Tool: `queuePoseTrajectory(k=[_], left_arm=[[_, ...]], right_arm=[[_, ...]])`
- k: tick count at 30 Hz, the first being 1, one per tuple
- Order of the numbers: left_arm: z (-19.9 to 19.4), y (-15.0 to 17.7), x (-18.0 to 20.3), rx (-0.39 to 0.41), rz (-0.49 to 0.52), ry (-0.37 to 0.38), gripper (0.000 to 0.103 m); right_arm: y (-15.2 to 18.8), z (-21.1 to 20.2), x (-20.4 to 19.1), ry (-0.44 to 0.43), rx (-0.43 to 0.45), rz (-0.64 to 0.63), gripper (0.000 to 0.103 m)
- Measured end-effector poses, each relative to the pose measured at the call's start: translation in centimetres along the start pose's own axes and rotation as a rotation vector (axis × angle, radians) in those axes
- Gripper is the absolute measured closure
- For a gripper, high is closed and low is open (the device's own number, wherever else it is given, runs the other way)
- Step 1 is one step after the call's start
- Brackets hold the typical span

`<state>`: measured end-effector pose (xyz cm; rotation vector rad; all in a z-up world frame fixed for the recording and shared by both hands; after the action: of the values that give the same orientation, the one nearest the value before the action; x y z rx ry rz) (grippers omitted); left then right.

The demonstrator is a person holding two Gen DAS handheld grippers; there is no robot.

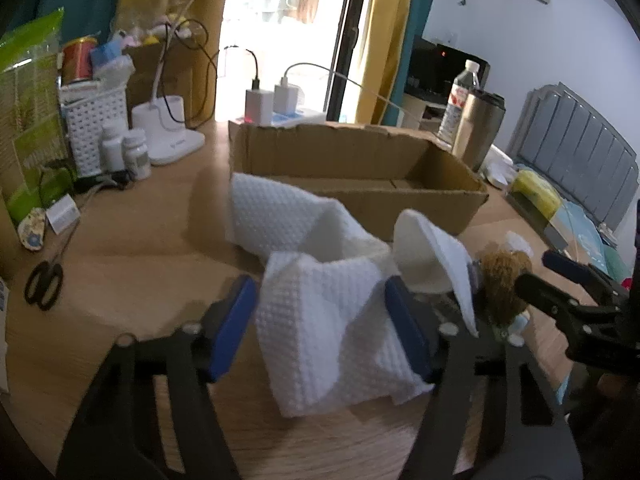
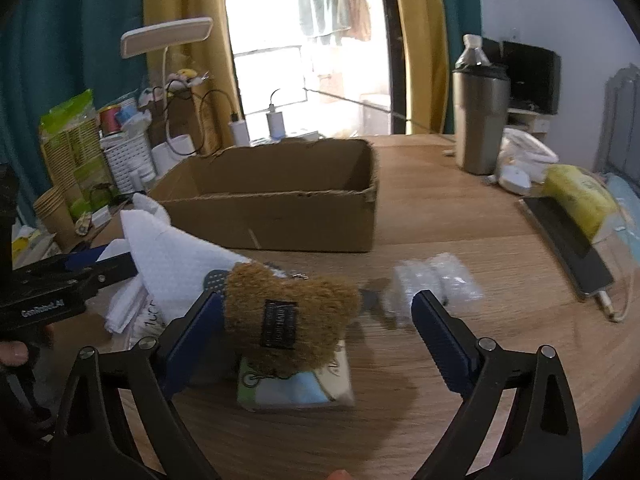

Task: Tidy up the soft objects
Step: 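Grasp the brown teddy plush with the right gripper while the left grasps white wipes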

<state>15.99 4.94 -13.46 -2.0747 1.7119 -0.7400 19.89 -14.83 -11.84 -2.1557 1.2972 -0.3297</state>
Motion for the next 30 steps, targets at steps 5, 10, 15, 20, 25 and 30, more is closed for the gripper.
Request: queuePoseTrajectory(k=[5,10,15,20,25,30], left_arm=[[-0.1,0.2,0.4,0.003,0.016,0.015,0.058],[-1.1,0.7,1.1,0.021,0.033,0.036,0.064],[-2.0,0.8,1.6,0.048,0.046,0.048,0.092],[-2.4,0.8,1.8,0.052,0.054,0.055,0.099],[-3.3,0.9,2.1,0.074,0.062,0.061,0.099],[-4.9,0.3,2.1,0.111,0.060,0.069,0.099]], right_arm=[[0.0,0.7,-0.8,-0.026,-0.020,-0.023,0.018],[0.1,0.9,-1.2,-0.033,-0.029,-0.032,0.028],[0.2,0.8,-1.2,-0.036,-0.032,-0.034,0.034],[0.4,0.3,-1.5,-0.040,-0.024,-0.044,0.041],[0.1,-0.7,-1.8,-0.036,0.007,-0.052,0.043],[-0.3,-1.6,-2.1,-0.033,0.025,-0.057,0.043]])
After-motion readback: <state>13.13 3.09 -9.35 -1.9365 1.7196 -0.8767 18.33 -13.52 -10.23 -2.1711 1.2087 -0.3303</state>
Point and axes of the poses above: each gripper's, at about its wrist camera, not at the fingertips, and z roughly the way its jaws point, x to its right, y to its underside, the point moved 7 cm from there along z, roughly the way its jaws point, and after that the axes turned 14 degrees about -x, right-handed, at the moved point
